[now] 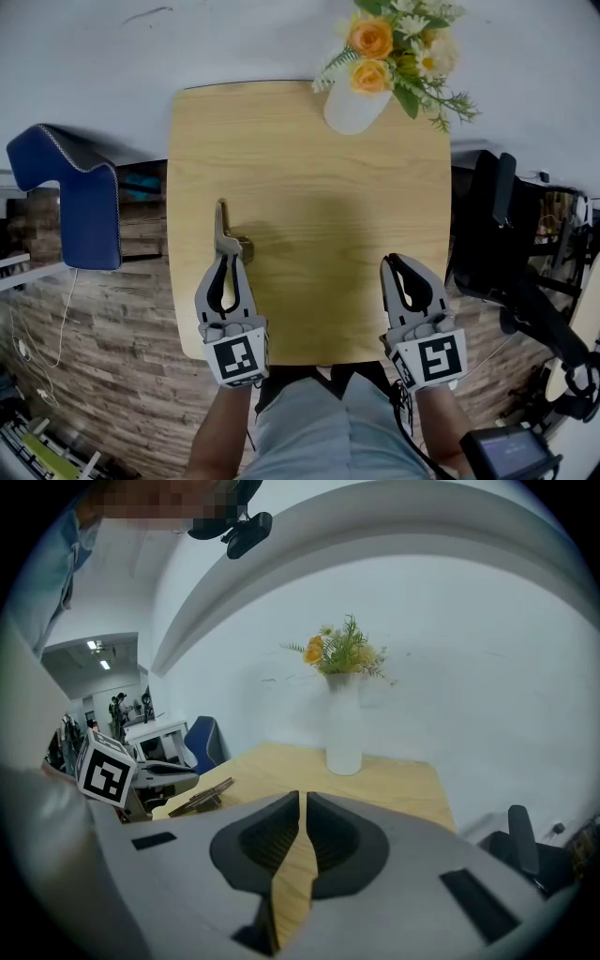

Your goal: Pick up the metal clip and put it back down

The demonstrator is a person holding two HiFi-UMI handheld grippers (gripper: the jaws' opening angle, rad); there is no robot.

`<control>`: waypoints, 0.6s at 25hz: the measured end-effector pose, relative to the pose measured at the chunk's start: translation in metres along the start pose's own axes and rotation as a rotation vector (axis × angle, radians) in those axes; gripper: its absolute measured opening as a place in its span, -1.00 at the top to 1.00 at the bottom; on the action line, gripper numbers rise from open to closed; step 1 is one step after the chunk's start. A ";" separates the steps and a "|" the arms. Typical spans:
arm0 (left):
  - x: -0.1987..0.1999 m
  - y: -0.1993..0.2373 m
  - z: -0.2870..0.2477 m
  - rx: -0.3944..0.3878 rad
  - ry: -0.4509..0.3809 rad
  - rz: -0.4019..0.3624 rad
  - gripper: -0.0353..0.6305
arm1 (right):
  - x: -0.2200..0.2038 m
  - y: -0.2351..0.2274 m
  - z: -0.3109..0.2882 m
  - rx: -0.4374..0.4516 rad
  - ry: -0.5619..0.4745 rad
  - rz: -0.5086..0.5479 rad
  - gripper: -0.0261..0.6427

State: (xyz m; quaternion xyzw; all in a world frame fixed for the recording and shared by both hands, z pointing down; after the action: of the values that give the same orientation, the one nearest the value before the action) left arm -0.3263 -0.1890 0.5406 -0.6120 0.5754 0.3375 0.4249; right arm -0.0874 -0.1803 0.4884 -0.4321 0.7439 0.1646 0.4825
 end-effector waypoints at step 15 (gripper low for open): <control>0.107 -0.023 0.068 -0.009 -0.205 0.070 0.72 | 0.059 0.009 0.042 0.032 -0.160 0.066 0.76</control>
State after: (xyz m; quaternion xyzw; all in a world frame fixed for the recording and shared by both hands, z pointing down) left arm -0.2862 -0.1725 0.4190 -0.5557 0.5482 0.4155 0.4669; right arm -0.0797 -0.1764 0.4157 -0.3849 0.7194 0.2025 0.5417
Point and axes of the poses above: the fingertips, and each gripper's own axes: z backward along the fingers, y to its left, x out of its top, the point moved 1 cm from there along z, backward along the fingers, and after that the axes turned 12 degrees about x, right-handed, at the moved point
